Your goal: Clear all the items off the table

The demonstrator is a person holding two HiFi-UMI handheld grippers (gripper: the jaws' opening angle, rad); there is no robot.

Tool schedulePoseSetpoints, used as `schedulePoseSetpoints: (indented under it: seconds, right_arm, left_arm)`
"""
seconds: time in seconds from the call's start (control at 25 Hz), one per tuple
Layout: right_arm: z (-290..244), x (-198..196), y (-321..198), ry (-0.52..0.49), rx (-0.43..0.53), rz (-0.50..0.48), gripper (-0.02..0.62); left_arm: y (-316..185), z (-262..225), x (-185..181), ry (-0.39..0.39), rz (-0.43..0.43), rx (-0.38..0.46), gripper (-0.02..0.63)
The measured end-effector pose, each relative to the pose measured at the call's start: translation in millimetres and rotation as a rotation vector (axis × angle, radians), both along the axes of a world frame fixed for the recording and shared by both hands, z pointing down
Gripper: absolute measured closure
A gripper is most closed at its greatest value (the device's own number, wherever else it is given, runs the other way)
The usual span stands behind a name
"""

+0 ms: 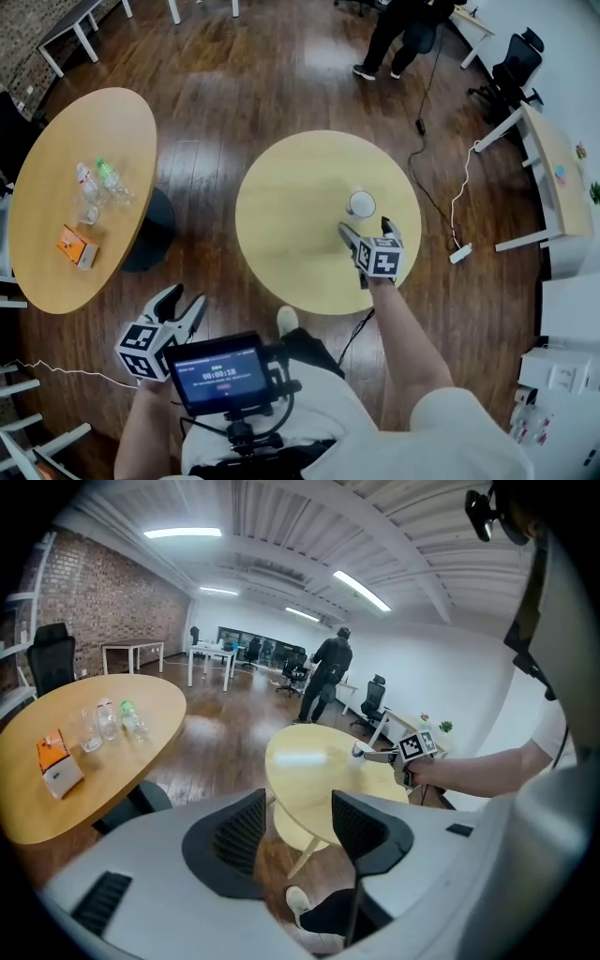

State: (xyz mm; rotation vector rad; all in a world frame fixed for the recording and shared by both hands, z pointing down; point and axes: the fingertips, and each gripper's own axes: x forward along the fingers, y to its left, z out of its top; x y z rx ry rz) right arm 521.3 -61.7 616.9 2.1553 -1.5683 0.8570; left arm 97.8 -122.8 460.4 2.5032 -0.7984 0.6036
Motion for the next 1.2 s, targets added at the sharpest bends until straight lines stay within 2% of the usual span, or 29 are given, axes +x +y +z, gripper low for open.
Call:
schedulePoseSetpoints:
  seconds: [0.16, 0.36, 0.44, 0.52, 0.84, 1.04, 1.2]
  right_arm:
    - [31, 26, -25, -0.020, -0.038, -0.004, 0.066]
    - [55, 37, -46, -0.023, -0.063, -0.040, 0.067]
    - [58, 33, -52, -0.025, -0.053, -0.069, 0.092]
    - [59, 28, -59, -0.023, -0.032, -0.109, 0.166]
    - [51, 33, -53, -0.009, -0.037, -0.113, 0.173]
    - [18, 13, -66, 0.011, -0.005, -0.184, 0.173]
    - [-15, -30, -96, 0.026, 0.022, -0.276, 0.173]
  left_arm:
    - [-10, 2, 15, -0.028, -0.028, -0.019, 0.379]
    - [-16, 4, 27, -0.060, -0.057, -0.032, 0.379]
    - [-17, 5, 28, -0.069, -0.067, -0.036, 0.379]
    - [-17, 7, 28, -0.076, -0.078, -0.040, 0.379]
    - [-19, 1, 24, -0.071, -0.110, -0.044, 0.380]
    - [-27, -3, 11, -0.051, -0.140, -0.033, 0.379]
    - [-44, 0, -6, -0.014, -0.149, -0.030, 0.379]
